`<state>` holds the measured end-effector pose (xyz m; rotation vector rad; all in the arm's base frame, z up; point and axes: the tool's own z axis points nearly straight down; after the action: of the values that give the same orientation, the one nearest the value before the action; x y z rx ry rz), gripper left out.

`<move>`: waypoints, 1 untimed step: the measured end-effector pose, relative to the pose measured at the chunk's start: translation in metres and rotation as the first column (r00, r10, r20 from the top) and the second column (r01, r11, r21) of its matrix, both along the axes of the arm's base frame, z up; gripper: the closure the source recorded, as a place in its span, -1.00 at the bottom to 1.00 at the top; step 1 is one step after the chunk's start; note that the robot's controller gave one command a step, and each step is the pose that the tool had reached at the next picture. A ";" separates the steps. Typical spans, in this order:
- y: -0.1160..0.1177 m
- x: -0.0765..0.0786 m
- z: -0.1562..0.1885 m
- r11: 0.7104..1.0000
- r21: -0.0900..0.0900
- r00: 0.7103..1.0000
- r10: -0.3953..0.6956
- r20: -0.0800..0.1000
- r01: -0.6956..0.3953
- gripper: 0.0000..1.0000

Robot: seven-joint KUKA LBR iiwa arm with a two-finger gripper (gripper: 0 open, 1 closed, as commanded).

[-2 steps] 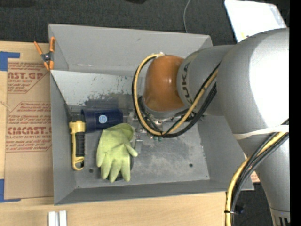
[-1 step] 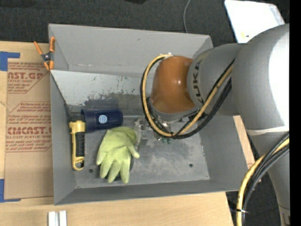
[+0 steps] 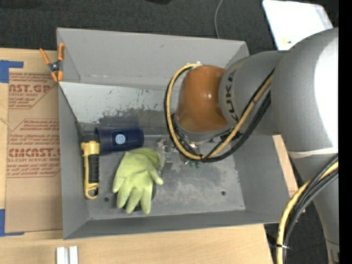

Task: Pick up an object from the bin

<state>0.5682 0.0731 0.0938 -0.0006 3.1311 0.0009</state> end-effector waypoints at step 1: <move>0.008 0.009 -0.006 0.995 0.001 0.995 -0.102 0.001 0.102 1.00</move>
Offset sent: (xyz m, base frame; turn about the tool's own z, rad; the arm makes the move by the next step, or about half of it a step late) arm 0.0043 0.0289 -0.0205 0.2612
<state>0.5768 0.0812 0.0881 0.1593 3.1256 0.0016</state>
